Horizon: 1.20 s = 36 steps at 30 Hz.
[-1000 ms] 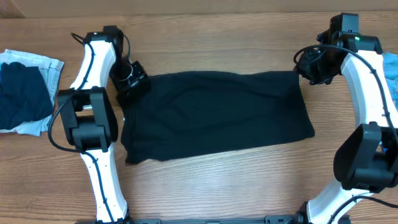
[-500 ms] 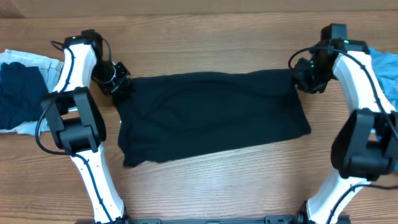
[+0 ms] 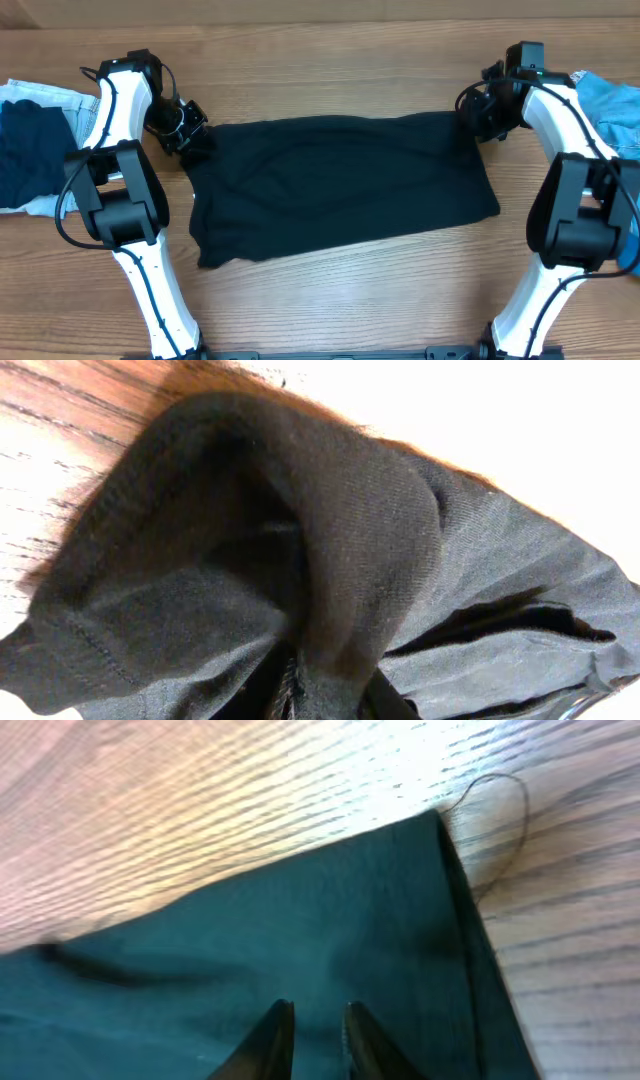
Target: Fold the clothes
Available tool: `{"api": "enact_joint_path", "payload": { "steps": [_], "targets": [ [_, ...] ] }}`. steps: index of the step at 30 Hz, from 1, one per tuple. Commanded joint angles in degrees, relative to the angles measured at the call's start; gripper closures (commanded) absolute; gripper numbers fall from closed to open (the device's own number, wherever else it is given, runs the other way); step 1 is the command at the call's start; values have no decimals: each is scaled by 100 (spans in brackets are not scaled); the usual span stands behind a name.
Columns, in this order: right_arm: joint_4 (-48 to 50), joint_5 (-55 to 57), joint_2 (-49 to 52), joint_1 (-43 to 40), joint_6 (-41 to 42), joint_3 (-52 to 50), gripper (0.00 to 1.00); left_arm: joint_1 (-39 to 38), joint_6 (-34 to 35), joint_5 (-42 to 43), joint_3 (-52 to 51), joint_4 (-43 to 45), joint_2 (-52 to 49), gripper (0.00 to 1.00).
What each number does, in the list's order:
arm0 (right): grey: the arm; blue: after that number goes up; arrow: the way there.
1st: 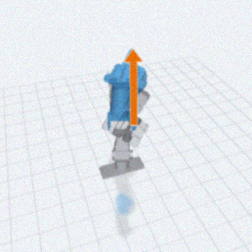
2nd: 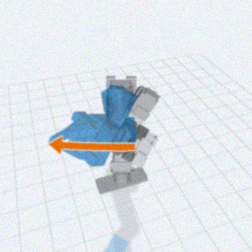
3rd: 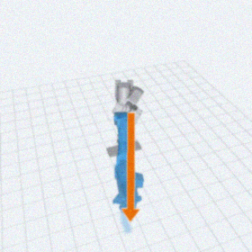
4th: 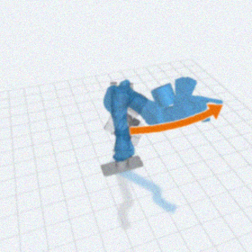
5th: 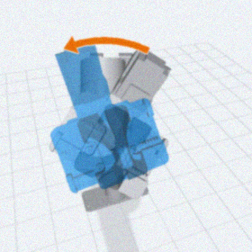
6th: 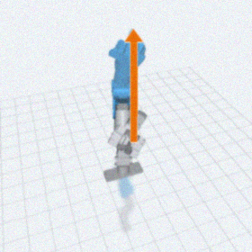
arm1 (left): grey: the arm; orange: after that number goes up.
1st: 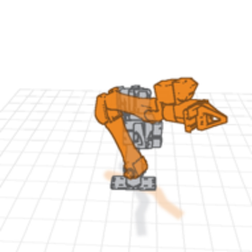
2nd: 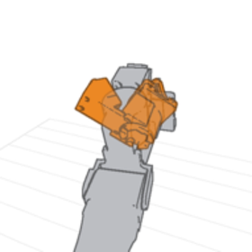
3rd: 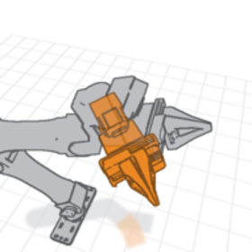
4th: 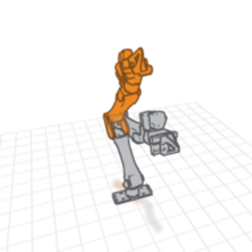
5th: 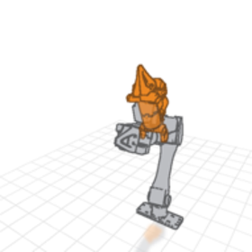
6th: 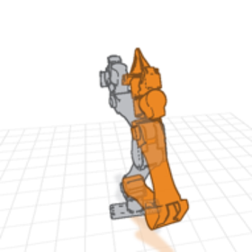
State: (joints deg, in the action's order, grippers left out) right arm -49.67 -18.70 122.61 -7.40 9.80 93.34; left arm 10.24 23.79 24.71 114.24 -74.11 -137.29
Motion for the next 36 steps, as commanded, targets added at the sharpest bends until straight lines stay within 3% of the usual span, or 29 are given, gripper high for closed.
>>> {"api": "enact_joint_path", "payload": {
  "steps": [1,7,11,19,25,30,32,36],
  "targets": [
    [26,-50,402,7,-31,24,86,13,-107,90,-7,-24,114,79],
    [273,597,811,7,531,24,96,13,-109,87,-7,-24,114,79],
    [398,1060,914,-26,658,24,96,31,-186,70,-7,-26,114,81],
    [616,1333,916,-70,632,24,96,581,-455,308,37,-568,114,94],
    [614,1333,916,-70,632,24,96,1204,-756,844,42,-813,114,93],
    [610,1333,916,-70,632,24,96,1322,-866,984,42,-817,114,88],
    [610,1333,916,-70,632,24,96,1300,-866,986,42,-820,114,72],
    [634,1331,916,-70,632,24,94,1226,-885,1051,42,-841,114,60]
  ]
}}
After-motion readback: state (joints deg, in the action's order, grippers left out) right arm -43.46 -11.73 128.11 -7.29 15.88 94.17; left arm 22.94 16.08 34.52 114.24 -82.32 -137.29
